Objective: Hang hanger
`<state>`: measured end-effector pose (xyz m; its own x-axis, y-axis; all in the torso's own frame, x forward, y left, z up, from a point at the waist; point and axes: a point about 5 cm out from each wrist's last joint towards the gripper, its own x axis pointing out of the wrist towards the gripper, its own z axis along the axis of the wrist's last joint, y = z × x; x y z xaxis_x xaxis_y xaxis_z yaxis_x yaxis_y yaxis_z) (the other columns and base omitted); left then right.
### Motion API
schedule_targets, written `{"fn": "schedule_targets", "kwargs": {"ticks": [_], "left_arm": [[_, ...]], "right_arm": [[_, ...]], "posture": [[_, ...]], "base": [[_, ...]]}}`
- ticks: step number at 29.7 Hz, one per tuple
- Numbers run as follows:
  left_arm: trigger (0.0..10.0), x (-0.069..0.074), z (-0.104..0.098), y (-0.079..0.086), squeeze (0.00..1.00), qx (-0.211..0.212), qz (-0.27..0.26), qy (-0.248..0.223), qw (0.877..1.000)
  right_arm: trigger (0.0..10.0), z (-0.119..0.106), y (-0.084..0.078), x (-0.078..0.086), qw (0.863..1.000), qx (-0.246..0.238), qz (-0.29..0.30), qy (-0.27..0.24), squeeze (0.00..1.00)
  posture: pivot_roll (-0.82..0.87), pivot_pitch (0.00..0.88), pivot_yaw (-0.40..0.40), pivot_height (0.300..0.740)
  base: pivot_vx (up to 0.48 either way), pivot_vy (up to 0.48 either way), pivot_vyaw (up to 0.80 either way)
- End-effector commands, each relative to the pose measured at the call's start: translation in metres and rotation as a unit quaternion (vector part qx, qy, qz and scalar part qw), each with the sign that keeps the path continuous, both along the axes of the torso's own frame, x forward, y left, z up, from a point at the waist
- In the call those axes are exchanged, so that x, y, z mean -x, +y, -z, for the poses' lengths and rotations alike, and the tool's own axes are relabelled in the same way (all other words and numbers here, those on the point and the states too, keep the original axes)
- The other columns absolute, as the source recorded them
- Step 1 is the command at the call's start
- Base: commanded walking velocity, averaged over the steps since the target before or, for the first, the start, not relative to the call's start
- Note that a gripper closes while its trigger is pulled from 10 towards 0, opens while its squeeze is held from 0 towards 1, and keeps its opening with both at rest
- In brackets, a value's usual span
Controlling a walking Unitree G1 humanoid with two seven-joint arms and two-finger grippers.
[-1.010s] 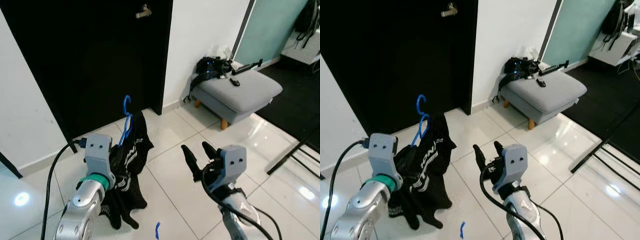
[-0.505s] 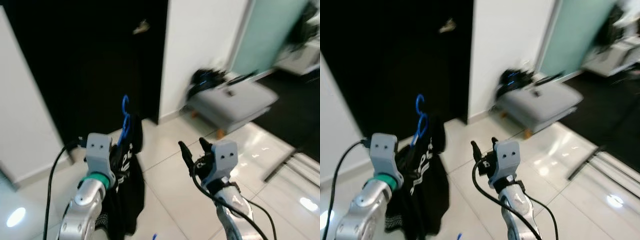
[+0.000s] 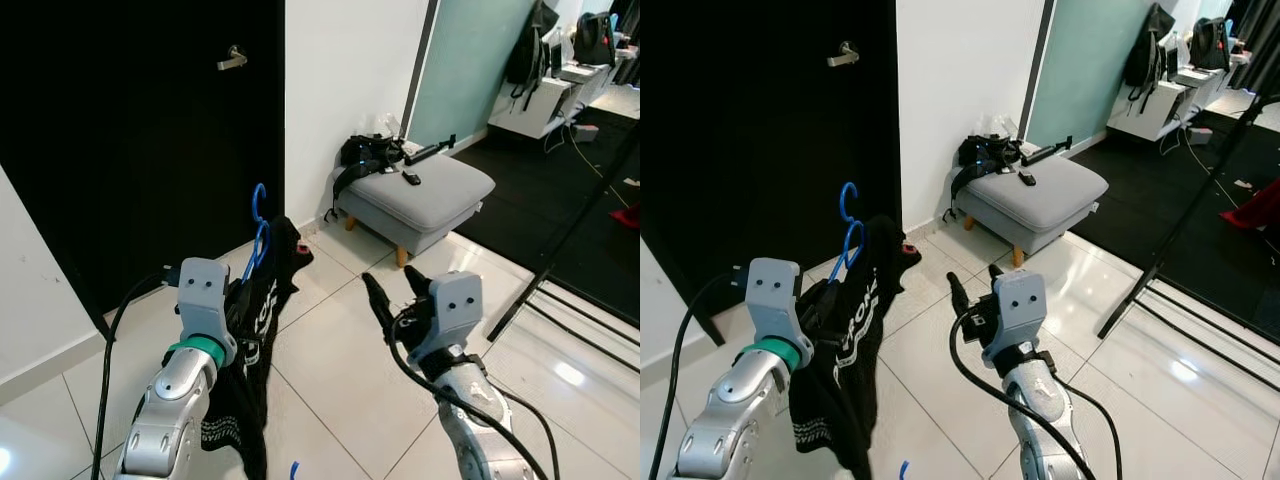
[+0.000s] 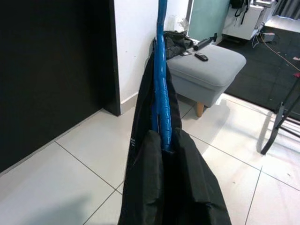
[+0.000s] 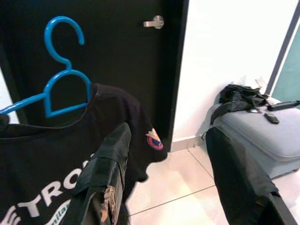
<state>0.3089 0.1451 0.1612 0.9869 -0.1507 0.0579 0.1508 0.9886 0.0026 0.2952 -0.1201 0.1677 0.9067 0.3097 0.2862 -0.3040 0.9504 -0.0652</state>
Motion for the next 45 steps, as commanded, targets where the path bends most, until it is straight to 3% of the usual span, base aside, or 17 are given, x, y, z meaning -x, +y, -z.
{"fn": "schedule_targets", "kwargs": {"ticks": [1, 45], "left_arm": [[10.0, 0.001, -0.004, -0.001, 0.00, 0.006, 0.007, -0.017, 1.000], [10.0, -0.008, -0.010, -0.012, 0.00, 0.000, 0.030, -0.024, 0.999]], "right_arm": [[10.0, 0.008, -0.001, 0.002, 1.000, -0.001, 0.002, 0.012, 0.00], [10.0, 0.006, -0.002, -0.001, 1.000, -0.022, 0.001, 0.009, 0.00]], "posture": [[-0.16, 0.060, 0.049, 0.740], [-0.16, 0.070, 0.062, 0.740]], "base": [[0.000, 0.000, 0.00], [0.000, 0.000, -0.80]]}}
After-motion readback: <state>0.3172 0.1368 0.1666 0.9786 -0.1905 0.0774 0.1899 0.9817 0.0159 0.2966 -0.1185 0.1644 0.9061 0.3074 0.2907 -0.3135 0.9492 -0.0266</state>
